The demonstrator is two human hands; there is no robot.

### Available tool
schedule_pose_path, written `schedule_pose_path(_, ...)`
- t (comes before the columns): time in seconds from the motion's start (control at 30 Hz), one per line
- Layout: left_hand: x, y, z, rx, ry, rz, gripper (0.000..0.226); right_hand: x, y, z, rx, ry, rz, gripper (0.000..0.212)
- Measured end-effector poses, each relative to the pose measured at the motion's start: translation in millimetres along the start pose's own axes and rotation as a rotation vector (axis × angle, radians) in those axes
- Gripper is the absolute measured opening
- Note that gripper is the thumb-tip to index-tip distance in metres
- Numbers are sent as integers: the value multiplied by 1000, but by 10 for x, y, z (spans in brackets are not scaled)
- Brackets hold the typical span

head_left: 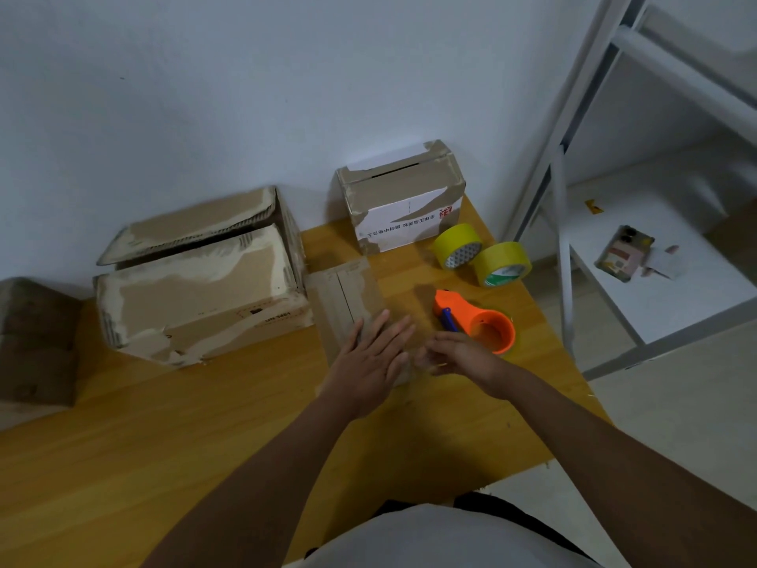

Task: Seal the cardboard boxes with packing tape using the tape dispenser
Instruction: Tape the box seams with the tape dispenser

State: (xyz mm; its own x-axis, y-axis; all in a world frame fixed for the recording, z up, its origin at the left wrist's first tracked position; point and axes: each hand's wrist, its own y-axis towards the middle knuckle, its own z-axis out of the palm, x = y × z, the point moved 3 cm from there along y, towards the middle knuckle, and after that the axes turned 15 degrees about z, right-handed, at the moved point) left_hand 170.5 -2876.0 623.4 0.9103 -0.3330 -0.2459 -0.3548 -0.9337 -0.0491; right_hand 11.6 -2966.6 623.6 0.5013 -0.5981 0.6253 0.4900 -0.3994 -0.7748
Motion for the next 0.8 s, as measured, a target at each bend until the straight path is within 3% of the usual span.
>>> schedule_pose_path(0.17, 9, -4, 8, -9, 23, -5, 58, 121, -108, -81, -153, -310, -188, 2)
schedule_pose_path(0.23, 6, -12, 13, -10, 16, -3, 58, 157, -141, -123, -193, -367, -245, 9)
schedule_pose_path(0.4, 40, -25, -35, -34, -81, 59, 56, 109, -154, -122, -293, -338, -266, 17)
schedule_pose_path(0.53, 132, -170, 24, 75, 77, 138, 59, 29, -155, -94, -335, -355, -272, 12)
schedule_pose_path(0.8, 79, -184, 95, -14, 275, 194, 63, -2, -217, -52, -403, -306, -364, 10)
